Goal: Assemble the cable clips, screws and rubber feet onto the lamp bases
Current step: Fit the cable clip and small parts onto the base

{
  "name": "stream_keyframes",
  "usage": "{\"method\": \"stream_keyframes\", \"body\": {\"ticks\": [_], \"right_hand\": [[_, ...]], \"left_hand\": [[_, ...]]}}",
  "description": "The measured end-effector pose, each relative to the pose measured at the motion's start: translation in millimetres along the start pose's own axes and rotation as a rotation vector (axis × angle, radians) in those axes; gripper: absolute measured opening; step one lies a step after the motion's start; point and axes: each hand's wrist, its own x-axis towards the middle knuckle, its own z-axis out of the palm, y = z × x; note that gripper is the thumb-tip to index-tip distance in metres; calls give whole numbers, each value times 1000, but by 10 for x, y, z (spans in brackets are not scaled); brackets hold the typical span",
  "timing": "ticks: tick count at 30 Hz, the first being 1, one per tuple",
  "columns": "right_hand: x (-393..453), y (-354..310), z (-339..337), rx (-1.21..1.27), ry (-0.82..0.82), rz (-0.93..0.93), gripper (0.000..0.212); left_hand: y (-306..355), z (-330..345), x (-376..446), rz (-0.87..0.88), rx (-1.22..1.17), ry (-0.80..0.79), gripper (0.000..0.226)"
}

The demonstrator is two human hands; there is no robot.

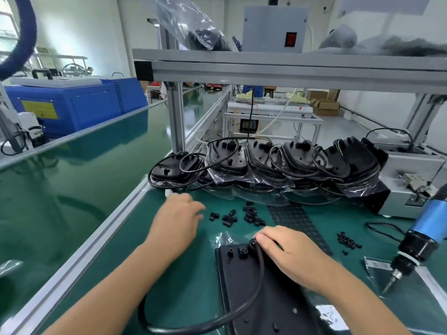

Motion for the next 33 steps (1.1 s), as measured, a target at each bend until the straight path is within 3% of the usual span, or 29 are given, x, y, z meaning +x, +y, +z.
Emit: {"method": "stream_keyframes", "body": {"ticks": [3,8,15,24,28,30,33], "right_hand": [[-98,46,-2,-28,48,13,33],[-238,70,-18,17,108,-27,22],[-288,108,1,335,76,-74,24],[-221,55,113,348,94,-109,23],[-230,90,118,389,83,-89,23],[-216,94,134,413,99,-77,22],[-171,82,175,436,137,-67,17]], "left_hand": [[261,145,127,240,-164,-280,32],[380,237,255,263,-108,-489,38],[322,192,189,254,-103,-491,42],[294,150,214,129,-236,-478,10],[309,115,199,4,-216,-385,3],[319,40,192,-85,-311,-318,4],[432,-144,180,-266,-788,-385,8]]}}
